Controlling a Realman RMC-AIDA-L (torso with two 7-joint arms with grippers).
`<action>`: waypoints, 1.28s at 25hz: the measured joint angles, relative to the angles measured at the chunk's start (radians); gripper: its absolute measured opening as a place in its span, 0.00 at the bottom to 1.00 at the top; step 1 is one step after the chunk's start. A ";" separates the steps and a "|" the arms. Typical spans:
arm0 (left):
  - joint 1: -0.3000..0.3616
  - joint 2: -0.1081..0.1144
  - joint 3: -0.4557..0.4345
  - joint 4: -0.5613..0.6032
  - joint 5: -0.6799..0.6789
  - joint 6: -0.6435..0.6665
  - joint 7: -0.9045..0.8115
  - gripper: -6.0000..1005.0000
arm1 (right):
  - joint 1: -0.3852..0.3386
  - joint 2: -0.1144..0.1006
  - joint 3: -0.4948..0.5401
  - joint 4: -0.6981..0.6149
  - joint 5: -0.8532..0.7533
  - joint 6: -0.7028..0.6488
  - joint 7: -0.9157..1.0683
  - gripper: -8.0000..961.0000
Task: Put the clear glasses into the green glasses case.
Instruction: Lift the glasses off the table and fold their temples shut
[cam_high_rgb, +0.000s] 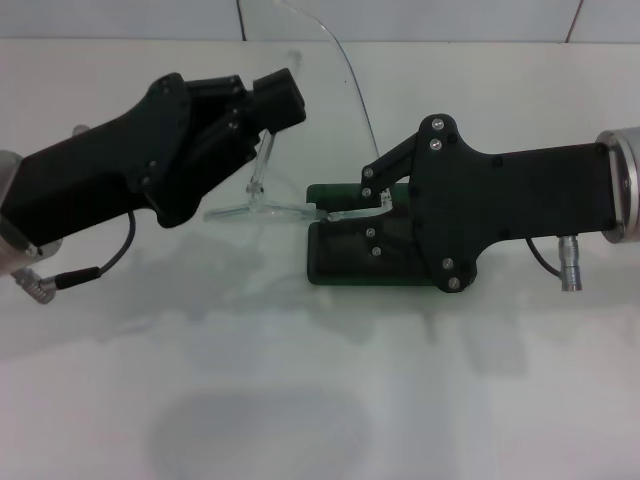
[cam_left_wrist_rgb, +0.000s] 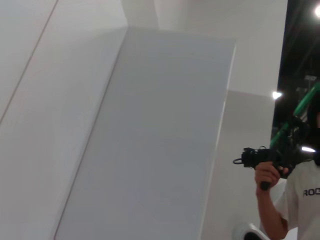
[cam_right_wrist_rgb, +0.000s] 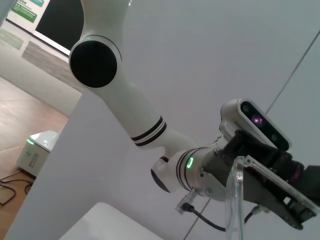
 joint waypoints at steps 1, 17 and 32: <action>0.000 0.000 0.000 0.000 0.000 0.003 0.000 0.05 | 0.000 0.000 0.000 0.001 0.000 0.000 0.000 0.07; -0.065 0.009 0.001 -0.040 0.036 0.049 -0.010 0.05 | 0.000 -0.002 -0.010 0.025 0.030 -0.006 -0.026 0.07; -0.079 0.017 0.001 -0.079 0.062 0.049 -0.010 0.05 | -0.001 -0.002 -0.010 0.042 0.037 -0.003 -0.039 0.07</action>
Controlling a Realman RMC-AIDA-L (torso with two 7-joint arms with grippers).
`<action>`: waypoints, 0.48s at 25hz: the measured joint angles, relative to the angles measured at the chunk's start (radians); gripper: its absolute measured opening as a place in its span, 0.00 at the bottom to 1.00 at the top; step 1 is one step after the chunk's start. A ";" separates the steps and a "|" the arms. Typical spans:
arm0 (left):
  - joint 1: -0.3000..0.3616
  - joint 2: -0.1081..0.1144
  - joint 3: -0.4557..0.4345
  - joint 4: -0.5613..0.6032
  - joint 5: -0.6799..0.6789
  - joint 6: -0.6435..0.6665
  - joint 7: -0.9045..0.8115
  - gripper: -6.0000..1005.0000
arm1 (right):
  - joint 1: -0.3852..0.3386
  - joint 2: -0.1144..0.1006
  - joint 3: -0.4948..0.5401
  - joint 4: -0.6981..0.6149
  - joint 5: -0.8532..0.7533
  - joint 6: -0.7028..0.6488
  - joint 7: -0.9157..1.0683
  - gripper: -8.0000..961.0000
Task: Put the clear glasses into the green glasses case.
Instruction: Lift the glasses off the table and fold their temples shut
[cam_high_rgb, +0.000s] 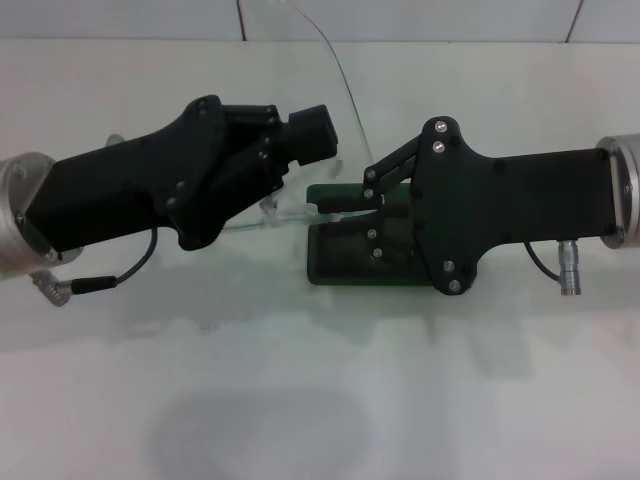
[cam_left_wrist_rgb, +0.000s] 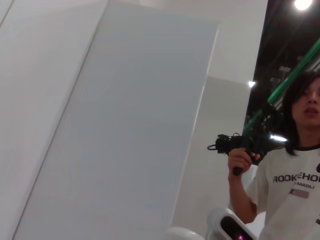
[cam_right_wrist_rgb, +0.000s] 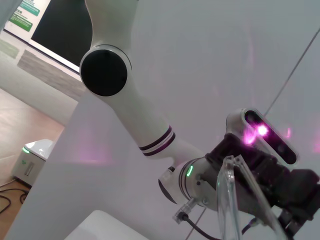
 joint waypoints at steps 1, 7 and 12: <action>0.000 0.000 0.000 0.000 0.006 0.000 0.000 0.05 | 0.000 0.000 0.000 0.002 0.000 0.000 -0.001 0.07; 0.000 0.000 0.000 0.000 0.025 0.004 0.000 0.05 | -0.001 0.001 0.000 0.009 0.015 -0.002 -0.006 0.07; 0.000 -0.001 0.000 0.000 0.031 0.014 -0.001 0.05 | 0.000 0.000 -0.001 0.011 0.025 -0.004 -0.011 0.07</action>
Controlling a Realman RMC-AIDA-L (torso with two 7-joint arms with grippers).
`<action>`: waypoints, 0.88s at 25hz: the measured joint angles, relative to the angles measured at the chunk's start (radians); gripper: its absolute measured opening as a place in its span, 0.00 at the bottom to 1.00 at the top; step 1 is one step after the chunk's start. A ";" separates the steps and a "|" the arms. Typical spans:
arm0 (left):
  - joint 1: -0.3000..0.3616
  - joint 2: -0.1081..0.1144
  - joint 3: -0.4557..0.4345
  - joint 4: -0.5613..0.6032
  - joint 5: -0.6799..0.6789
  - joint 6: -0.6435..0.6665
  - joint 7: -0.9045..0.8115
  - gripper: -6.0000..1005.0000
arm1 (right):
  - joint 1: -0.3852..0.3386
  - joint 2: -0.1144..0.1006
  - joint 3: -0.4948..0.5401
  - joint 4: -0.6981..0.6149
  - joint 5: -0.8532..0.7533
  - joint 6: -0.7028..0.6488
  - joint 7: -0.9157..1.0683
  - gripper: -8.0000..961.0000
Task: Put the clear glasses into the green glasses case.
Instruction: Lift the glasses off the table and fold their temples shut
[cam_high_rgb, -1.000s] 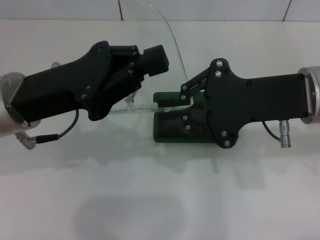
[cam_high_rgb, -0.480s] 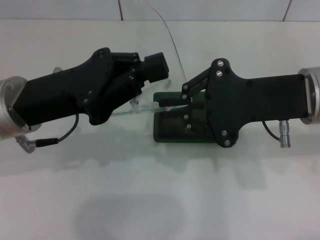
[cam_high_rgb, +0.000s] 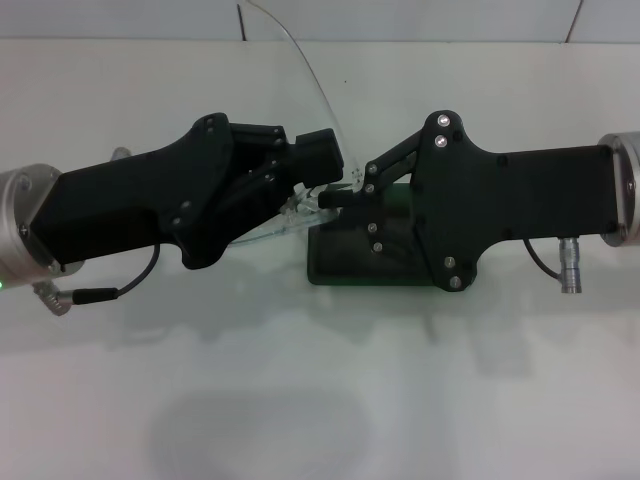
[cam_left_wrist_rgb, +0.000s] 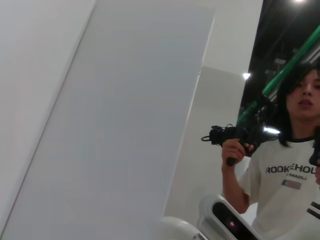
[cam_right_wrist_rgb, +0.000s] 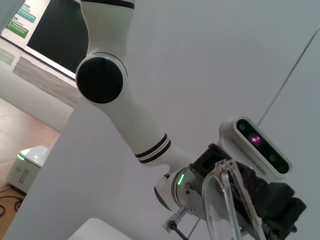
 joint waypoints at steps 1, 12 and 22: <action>0.000 0.000 -0.001 0.000 0.000 0.000 0.000 0.05 | 0.000 0.000 0.000 0.001 0.000 0.000 0.000 0.07; 0.012 -0.005 -0.014 -0.011 -0.042 0.001 0.014 0.05 | 0.000 -0.001 -0.002 0.010 0.002 -0.012 0.000 0.06; 0.016 -0.006 -0.113 -0.110 -0.101 0.001 0.095 0.05 | -0.022 0.000 -0.002 0.003 0.033 -0.059 -0.009 0.06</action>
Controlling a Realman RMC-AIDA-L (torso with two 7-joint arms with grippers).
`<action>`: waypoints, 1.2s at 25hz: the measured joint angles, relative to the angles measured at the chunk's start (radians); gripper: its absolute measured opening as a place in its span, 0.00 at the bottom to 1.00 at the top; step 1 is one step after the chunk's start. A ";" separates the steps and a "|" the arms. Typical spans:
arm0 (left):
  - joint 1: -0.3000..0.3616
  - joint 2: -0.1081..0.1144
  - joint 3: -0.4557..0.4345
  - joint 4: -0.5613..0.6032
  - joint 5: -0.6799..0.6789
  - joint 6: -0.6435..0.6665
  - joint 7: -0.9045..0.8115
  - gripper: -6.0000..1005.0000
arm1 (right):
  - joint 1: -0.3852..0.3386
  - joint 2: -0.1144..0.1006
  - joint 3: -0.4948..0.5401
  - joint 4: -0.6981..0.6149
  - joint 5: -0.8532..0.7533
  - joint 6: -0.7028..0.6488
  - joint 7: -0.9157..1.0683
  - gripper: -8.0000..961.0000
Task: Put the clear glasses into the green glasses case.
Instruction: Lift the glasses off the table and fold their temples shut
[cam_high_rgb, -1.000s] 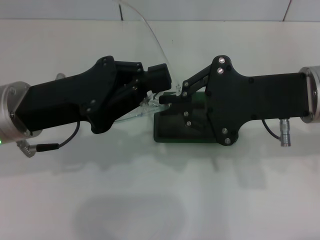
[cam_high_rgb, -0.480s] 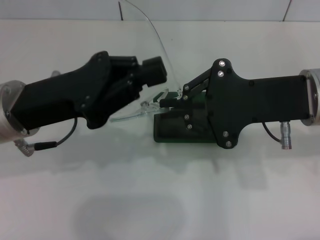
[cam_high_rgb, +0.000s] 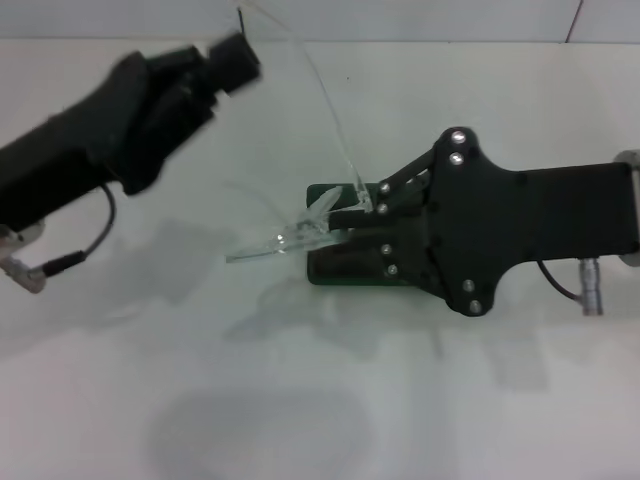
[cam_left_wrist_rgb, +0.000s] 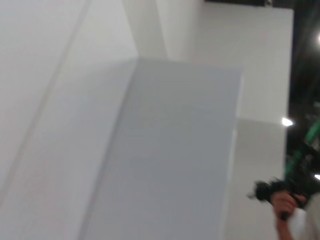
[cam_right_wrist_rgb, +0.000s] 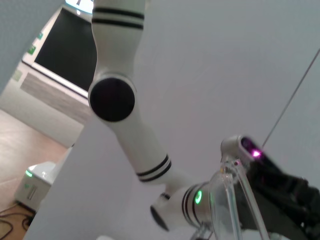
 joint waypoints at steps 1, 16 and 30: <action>0.001 -0.001 -0.017 -0.010 -0.002 0.000 0.007 0.05 | -0.005 -0.001 0.001 -0.001 0.009 -0.006 -0.006 0.06; -0.032 -0.007 -0.097 -0.096 0.038 -0.009 0.029 0.05 | -0.014 -0.002 0.002 0.012 0.129 -0.193 -0.083 0.06; -0.073 -0.014 -0.019 -0.112 0.031 0.023 0.027 0.05 | 0.115 0.001 -0.066 0.238 0.200 -0.195 -0.132 0.06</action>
